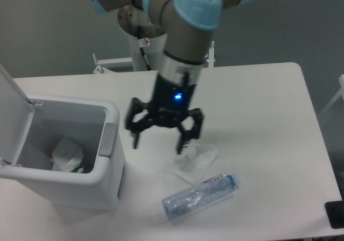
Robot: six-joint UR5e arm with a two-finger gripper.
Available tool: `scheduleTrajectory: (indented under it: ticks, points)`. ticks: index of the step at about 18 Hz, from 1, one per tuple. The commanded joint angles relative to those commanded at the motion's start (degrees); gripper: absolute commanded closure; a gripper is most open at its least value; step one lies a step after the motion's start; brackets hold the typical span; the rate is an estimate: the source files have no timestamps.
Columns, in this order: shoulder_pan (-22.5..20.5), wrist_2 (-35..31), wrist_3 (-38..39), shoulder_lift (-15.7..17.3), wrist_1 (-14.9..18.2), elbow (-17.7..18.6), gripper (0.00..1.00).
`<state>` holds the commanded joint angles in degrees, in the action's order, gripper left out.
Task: Open the trash can
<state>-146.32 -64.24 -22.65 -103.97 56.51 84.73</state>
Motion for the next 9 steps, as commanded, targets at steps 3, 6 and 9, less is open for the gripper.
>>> scheduleTrajectory:
  ticks: [3,6,9]
  points:
    - [-4.74,-1.49,-10.37,-1.49,0.00,0.00,0.00]
    - [-9.40,-1.85,-20.39,-2.72,0.09,0.00,0.00]
    - [-12.49,-4.12,-27.78,-4.74,0.44,-0.88,0.00]
